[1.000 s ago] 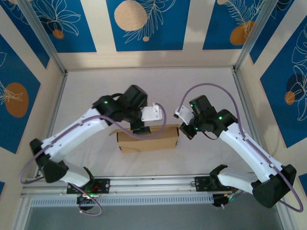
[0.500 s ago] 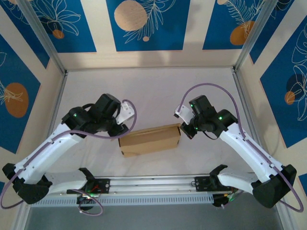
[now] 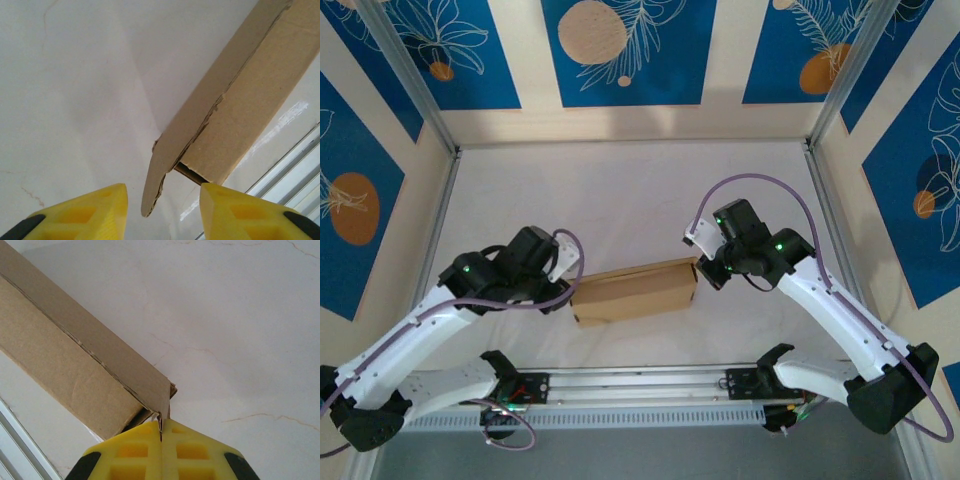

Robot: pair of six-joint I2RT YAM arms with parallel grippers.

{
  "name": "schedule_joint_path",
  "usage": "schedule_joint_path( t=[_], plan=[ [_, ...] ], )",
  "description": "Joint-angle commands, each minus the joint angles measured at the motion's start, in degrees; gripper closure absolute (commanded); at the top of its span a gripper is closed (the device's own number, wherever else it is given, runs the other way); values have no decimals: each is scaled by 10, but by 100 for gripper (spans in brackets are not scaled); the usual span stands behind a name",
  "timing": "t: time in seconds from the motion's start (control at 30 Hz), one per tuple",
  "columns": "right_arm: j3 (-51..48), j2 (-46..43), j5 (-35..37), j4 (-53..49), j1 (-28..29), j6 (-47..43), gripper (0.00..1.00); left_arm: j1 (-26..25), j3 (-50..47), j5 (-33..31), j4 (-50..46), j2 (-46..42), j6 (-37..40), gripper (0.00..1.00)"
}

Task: Fold the paper box

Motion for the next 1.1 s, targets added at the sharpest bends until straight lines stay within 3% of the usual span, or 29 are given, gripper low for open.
schedule_joint_path(
  t=[0.0,0.07,0.37,0.53,0.77,1.07],
  plan=[
    [16,-3,14,-26,7,11,100,3,-4,11,24,-2,-18,62],
    [18,-3,18,-29,10,14,100,3,2,20,19,4,-21,66],
    [20,-6,31,-36,15,24,100,3,27,3,-38,51,-84,67],
    [21,-5,30,-36,18,44,100,3,23,3,-27,63,-141,76],
    [18,1,47,-37,32,81,100,11,-5,61,30,54,-211,83],
    [36,5,46,-53,38,129,100,32,-30,60,51,45,-224,89]
  ],
)
